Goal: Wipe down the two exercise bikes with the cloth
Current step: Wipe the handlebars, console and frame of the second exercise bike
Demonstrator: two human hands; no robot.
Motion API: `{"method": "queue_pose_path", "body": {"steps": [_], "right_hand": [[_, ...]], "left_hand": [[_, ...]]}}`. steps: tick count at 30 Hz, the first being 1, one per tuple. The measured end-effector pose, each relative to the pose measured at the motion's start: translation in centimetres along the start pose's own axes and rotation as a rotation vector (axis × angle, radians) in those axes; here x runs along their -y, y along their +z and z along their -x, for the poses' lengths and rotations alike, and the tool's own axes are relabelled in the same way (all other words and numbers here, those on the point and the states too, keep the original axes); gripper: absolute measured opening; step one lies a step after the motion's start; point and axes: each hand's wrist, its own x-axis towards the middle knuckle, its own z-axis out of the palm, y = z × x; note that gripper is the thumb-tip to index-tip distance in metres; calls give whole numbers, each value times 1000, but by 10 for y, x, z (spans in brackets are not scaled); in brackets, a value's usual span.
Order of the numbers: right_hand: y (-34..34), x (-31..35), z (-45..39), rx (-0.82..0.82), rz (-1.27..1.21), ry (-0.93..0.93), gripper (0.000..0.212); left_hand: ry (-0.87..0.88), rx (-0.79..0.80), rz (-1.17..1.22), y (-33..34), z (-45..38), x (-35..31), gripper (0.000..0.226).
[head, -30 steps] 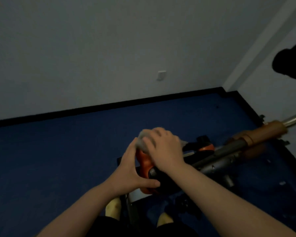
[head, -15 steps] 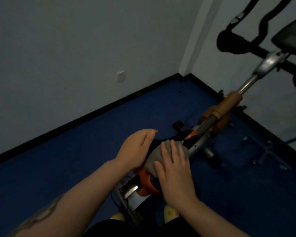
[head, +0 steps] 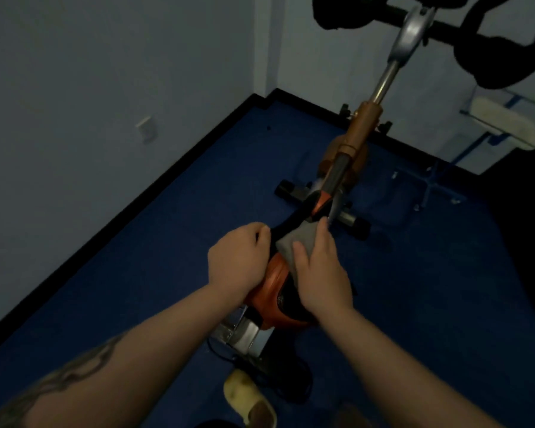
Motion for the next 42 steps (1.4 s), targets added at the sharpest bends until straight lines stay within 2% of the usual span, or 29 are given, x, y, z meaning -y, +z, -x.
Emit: {"method": "queue_pose_path", "body": {"steps": [3,7,13,17,19,23,25,27,29,35,37,39,42], "right_hand": [[2,1,1,-38,12,27,67],[19,-15,60,-63,160,-173,74],[7,-1,13,-70,34,6,63],[31,-14,59,-158,173,-148,67],[29,-21,58,-124,161,-192,68],[3,-12,6,9,-55,90,62],[7,-6,11,-46,-6,95,65],[23,-8,38,-133,95,-53,70],[30,-15,53,-150,88,-149,72],[12,-1,2,-118,4,135,66],[22,0,20,-204,44,103,67],[44,-4,56,-322,35,-6,71],[57,-8,72,-368,-11,-54,71]], "left_hand": [[-56,-50,175,-2,4,4,24],[15,-63,184,1,14,11,27],[13,-118,124,4,9,8,27],[17,-135,125,6,8,11,27],[17,-133,129,6,7,11,27],[11,-94,125,2,7,11,27],[29,-73,126,2,5,13,27],[60,-60,106,3,2,14,26],[84,-44,81,3,0,15,25],[70,42,72,0,-2,14,30],[51,49,96,1,-3,15,32],[47,51,112,1,-3,15,32],[54,35,115,2,-2,15,33]]}}
